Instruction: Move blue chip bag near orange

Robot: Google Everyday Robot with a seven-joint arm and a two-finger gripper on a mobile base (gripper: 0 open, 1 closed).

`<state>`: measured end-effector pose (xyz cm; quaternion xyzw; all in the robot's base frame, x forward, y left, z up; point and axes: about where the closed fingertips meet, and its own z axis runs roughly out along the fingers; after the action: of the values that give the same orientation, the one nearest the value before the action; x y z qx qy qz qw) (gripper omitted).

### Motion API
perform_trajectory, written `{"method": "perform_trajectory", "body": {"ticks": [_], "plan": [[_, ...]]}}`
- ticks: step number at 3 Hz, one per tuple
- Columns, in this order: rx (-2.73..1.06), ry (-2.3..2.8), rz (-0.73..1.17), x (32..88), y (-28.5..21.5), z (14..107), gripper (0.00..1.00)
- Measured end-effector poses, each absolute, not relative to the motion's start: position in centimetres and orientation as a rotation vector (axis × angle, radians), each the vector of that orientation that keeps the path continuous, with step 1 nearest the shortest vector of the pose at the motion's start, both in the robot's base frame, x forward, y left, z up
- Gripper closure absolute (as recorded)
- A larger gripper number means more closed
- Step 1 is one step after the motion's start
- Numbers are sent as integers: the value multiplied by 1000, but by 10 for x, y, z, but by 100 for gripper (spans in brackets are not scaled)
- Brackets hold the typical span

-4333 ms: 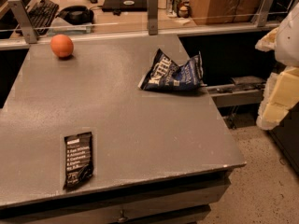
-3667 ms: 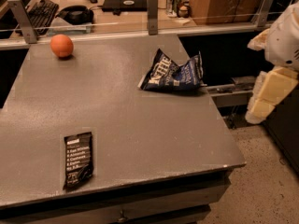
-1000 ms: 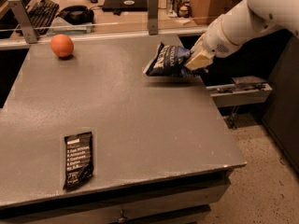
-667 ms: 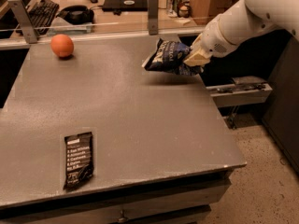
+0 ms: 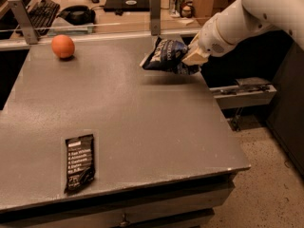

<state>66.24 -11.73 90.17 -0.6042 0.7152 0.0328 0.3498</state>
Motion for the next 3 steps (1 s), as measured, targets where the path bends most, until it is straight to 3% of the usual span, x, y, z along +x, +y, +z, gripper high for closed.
{"method": "perform_trajectory", "body": {"ticks": [3], "plan": [[-1737,1672,-60,782,-16,912,100]]}}
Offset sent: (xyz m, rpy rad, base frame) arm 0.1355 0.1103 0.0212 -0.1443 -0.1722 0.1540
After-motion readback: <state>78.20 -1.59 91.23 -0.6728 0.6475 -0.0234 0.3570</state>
